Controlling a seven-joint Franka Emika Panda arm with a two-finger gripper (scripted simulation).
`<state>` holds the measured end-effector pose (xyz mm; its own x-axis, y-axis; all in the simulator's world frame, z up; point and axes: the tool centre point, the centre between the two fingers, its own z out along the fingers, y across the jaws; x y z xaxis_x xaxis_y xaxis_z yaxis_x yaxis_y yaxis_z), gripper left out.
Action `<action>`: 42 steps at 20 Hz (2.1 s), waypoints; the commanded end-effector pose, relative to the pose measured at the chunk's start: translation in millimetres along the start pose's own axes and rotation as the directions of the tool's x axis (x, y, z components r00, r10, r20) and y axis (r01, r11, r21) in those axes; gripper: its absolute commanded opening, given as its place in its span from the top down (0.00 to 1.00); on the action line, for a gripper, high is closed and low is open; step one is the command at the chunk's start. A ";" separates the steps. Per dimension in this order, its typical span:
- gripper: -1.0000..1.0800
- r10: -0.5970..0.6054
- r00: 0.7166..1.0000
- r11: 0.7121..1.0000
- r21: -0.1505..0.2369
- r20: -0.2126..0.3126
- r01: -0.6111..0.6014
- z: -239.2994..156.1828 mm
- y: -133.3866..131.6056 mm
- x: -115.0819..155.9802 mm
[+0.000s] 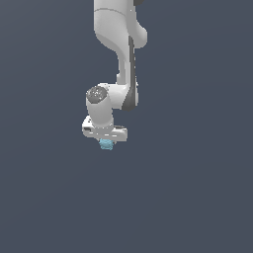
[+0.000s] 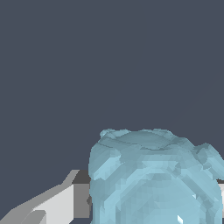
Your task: Pick up the object and move it to a goal position.
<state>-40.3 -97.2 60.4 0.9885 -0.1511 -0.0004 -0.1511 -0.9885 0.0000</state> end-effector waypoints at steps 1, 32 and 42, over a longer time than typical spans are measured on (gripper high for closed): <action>1.00 -0.001 1.000 1.000 0.000 -0.001 0.001 -12.1 -6.3 -3.2; 1.00 -0.001 1.000 1.000 -0.003 -0.001 0.001 -307.2 -157.5 -84.2; 1.00 -0.001 1.000 1.000 -0.001 -0.001 0.001 -359.7 -185.5 -94.6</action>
<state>-105.0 97.4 414.8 0.9887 -0.1497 0.0012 -0.1497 -0.9887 0.0006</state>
